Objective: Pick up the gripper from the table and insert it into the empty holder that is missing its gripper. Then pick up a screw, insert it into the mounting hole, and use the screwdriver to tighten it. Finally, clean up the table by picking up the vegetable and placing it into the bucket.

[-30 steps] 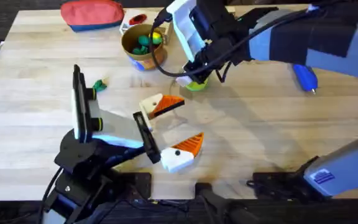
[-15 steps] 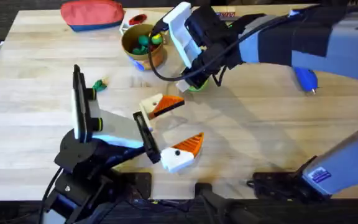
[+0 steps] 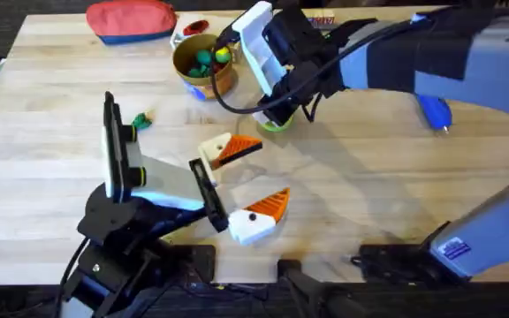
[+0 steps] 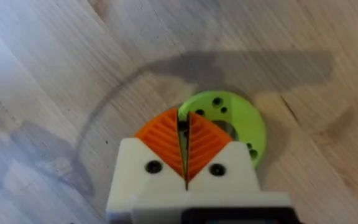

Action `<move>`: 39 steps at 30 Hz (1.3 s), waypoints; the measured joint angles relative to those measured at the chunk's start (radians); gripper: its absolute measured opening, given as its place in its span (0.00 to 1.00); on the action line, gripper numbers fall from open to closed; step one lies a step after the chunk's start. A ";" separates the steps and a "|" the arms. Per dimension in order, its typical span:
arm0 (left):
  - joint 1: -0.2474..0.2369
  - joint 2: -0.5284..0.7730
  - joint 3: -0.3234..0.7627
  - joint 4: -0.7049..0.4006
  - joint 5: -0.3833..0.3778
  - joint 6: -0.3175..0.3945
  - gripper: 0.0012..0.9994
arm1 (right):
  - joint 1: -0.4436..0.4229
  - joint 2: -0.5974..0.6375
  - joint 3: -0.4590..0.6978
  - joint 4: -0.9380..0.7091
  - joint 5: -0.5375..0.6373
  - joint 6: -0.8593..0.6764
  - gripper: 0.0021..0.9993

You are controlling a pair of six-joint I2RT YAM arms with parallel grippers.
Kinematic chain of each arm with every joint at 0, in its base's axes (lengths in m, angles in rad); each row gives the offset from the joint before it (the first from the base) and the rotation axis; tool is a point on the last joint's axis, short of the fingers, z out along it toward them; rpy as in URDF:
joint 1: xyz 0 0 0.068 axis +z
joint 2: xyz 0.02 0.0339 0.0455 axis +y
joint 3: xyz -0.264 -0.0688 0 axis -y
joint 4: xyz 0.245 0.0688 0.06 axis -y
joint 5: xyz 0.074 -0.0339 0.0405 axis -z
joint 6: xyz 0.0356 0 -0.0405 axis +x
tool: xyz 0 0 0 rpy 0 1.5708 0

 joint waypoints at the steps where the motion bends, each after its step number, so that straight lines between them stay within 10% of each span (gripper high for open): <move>1: 0.000 0.000 0.000 0.000 0.000 0.000 0.99 | 0.000 -0.001 0.000 -0.003 0.000 0.000 0.00; 24: 0.000 0.000 0.000 0.000 0.000 0.000 0.99 | 0.044 -0.555 0.010 -0.284 0.000 0.032 0.00; 39: 0.000 0.000 0.000 -0.001 0.026 0.091 0.99 | 0.280 -0.535 0.112 -0.333 -0.004 0.238 0.00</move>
